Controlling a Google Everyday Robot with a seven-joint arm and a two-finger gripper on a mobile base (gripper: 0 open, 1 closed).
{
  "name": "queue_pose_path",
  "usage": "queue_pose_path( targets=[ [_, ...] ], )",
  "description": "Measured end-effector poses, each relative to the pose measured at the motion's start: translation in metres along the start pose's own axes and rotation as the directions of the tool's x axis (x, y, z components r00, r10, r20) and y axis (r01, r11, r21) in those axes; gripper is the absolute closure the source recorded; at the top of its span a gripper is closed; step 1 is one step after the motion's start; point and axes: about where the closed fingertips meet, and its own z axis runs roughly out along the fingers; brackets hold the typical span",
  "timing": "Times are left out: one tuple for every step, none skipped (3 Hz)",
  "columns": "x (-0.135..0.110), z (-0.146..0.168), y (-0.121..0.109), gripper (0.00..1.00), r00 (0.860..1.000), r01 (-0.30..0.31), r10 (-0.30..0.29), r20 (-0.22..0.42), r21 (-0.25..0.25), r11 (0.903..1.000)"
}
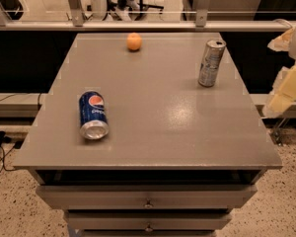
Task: Move redbull can near pepsi can
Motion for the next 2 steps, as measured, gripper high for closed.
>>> queue_pose_path(
  targets=[
    [0.036,0.022,-0.044,0.00,0.984,-0.134,0.136,0.119,-0.025,0.9907],
    [0.044,0.043,-0.076,0.00,0.943,-0.192,0.202,0.265,-0.065,0.9792]
  ],
)
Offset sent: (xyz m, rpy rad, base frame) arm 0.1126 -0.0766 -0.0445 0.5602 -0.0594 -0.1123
